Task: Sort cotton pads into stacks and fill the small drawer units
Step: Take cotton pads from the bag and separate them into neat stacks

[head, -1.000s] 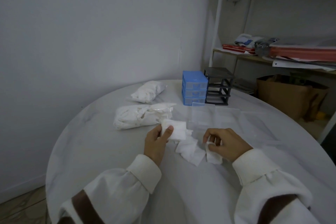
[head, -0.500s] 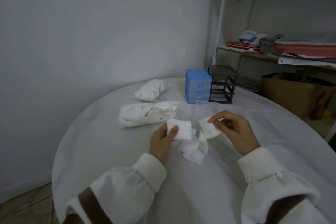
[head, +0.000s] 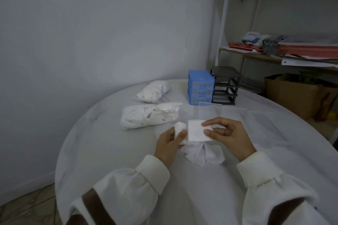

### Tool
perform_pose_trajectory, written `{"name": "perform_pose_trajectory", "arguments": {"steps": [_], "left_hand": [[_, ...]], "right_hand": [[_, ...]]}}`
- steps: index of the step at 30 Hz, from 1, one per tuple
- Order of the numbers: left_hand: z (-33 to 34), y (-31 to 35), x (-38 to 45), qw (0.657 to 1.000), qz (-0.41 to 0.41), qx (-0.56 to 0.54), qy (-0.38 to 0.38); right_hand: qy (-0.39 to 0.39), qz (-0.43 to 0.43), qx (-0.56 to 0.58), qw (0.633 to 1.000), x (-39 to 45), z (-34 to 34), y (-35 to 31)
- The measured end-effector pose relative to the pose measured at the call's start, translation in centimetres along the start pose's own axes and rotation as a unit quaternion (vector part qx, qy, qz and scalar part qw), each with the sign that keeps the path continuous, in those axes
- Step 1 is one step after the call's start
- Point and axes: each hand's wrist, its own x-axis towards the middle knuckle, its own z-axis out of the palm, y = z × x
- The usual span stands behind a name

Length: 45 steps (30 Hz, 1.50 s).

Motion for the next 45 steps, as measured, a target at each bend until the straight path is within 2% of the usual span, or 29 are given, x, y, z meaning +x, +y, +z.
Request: {"name": "perform_pose_trajectory", "arguments": {"steps": [5,14,21,28,34,38,41,45], "left_hand": [[0.2,0.4,-0.4,1.0,-0.005,0.011,-0.028],[0.4,0.9,-0.8,0.998,-0.037,-0.029,-0.05],[0.5,1.0,-0.7,0.995,-0.054,-0.064,-0.049],[0.7,1.3,-0.3,0.988,-0.108,-0.107,-0.035],[0.6,0.8,-0.6,0.996,-0.055,-0.05,-0.046],[0.4,0.7,-0.5,0.995,-0.041,-0.069,-0.057],[0.4,0.7,-0.5,0.994,-0.037,-0.077,-0.067],[0.4,0.5,-0.4,0.994,-0.02,-0.071,-0.081]], "right_hand": [[-0.024,-0.003,-0.009,1.0,-0.1,0.9,0.4],[-0.005,0.004,0.033,0.999,-0.2,1.2,0.1],[-0.021,-0.011,-0.072,0.997,-0.1,1.1,1.1],[-0.017,-0.029,-0.105,0.994,0.1,1.1,1.5],[-0.003,-0.03,-0.123,0.992,0.1,1.3,1.5],[0.019,-0.037,-0.146,0.988,0.0,1.4,1.6],[0.035,-0.013,-0.112,0.993,0.1,1.4,1.8],[0.017,0.029,-0.061,0.998,0.2,1.5,1.8]]}}
